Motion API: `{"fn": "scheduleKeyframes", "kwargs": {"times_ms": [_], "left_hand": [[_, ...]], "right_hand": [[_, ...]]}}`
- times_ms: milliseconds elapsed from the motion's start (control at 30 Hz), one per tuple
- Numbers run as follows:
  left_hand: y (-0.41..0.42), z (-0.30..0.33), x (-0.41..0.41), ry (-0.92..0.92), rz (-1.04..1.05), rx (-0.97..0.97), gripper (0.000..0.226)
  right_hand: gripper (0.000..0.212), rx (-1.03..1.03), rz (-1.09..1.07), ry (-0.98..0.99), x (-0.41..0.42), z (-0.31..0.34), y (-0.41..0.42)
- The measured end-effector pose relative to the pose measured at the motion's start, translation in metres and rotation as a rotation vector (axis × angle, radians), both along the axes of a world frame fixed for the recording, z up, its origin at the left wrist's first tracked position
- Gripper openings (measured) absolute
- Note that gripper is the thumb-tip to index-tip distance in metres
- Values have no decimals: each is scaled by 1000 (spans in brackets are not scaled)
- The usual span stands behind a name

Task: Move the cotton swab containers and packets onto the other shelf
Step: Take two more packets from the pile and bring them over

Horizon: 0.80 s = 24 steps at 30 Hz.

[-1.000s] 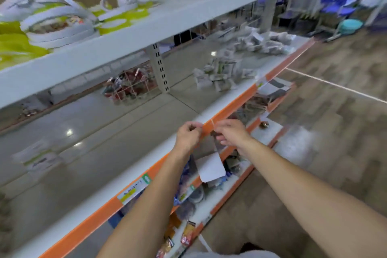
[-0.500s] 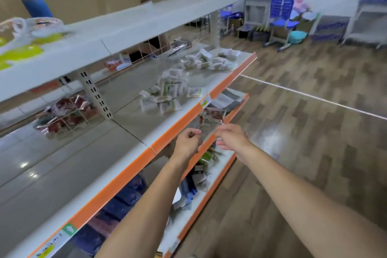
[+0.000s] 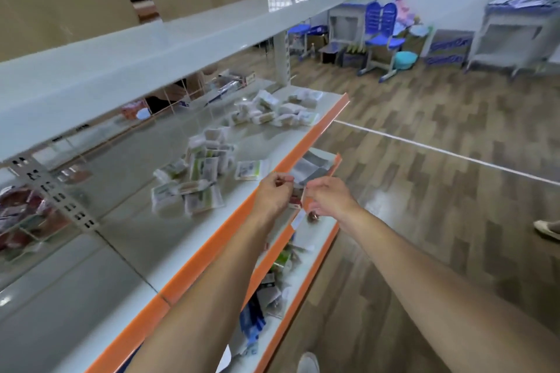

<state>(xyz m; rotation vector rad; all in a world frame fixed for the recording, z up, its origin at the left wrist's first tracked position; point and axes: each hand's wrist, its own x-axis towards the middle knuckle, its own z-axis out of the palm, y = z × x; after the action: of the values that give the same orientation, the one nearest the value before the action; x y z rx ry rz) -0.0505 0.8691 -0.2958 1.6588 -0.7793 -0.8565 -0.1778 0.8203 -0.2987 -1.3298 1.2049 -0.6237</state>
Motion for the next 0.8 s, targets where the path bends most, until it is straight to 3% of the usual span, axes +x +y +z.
{"fn": "scheduleKeyframes", "kwargs": {"times_ms": [300,467,567,700,800], "left_hand": [[-122,-6,37,-112,-65,37,15],[-165,-15,47,-137,-52,69,5],[-189,-18,50,-157,-33,81,24],[-234,-29,60,-244,43,152,25],[-267,-38,65,-299,219,188,27]], "right_hand": [[17,-17,-8,28,35,-7,-118],[31,-41,26,31,50,-24,-172],[29,-41,79,48,55,-31,-209],[23,-159,120,109,58,-32,-267],[16,-256,188,126,58,-30,-311]]}}
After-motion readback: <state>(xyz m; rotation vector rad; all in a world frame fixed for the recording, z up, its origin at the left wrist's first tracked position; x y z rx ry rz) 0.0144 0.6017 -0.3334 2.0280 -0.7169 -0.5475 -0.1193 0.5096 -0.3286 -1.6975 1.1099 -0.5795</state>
